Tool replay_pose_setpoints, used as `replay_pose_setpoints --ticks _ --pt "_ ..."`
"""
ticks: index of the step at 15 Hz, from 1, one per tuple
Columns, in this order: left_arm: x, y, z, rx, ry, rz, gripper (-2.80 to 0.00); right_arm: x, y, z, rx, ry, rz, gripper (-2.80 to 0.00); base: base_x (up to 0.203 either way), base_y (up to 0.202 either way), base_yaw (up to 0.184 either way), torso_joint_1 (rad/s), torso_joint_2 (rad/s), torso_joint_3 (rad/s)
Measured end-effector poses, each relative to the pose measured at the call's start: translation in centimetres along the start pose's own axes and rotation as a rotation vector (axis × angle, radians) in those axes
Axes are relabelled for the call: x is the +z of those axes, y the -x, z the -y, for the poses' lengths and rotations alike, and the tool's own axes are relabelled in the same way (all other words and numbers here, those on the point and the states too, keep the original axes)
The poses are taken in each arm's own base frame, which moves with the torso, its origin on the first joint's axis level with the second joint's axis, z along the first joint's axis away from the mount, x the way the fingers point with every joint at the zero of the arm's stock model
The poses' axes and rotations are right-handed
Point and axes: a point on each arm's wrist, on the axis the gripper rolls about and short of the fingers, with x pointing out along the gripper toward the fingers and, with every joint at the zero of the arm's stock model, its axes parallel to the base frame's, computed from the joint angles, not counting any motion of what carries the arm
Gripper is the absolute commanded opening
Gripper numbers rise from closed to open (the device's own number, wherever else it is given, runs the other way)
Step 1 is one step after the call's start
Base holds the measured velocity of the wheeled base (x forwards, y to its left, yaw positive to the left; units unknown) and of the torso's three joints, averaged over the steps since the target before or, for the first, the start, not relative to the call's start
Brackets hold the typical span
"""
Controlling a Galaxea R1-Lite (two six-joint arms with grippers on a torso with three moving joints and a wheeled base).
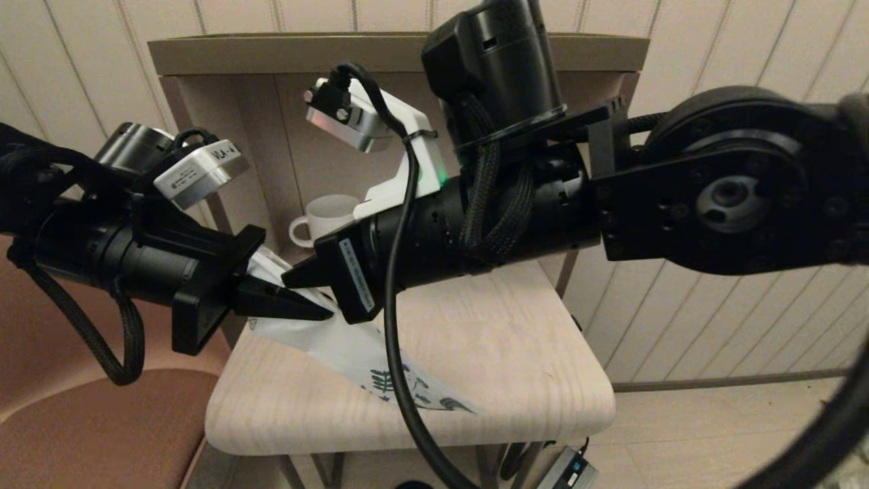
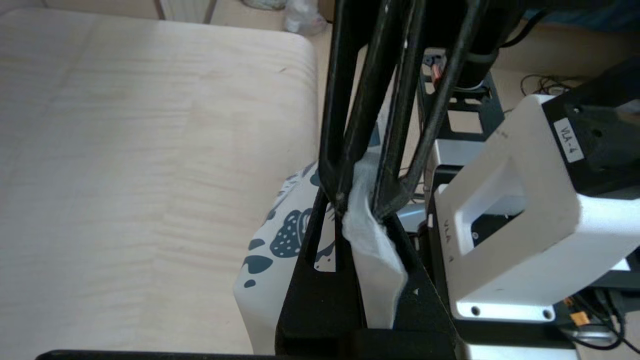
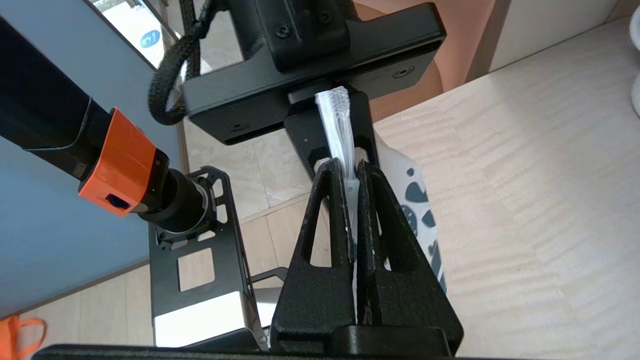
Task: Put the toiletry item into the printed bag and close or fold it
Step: Close the strorage bag and place it on the desk
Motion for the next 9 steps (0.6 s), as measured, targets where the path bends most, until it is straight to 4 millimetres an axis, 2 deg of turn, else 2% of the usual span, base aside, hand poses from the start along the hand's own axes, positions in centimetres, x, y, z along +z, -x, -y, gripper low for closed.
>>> replay_pose_setpoints --ticks 5,9 --pt "0.1 0.4 0.2 0.011 -0.004 0.002 -2.80 -1.0 -0.3 0.6 -0.012 -0.013 -0.033 -2.80 0.000 0.000 0.000 0.000 0.00 0.000" --pt "0.1 0.5 0.1 0.015 -0.005 0.004 -2.80 -1.7 0.8 1.5 -0.043 -0.033 -0.055 -2.80 0.000 0.000 0.000 0.000 0.00 0.000"
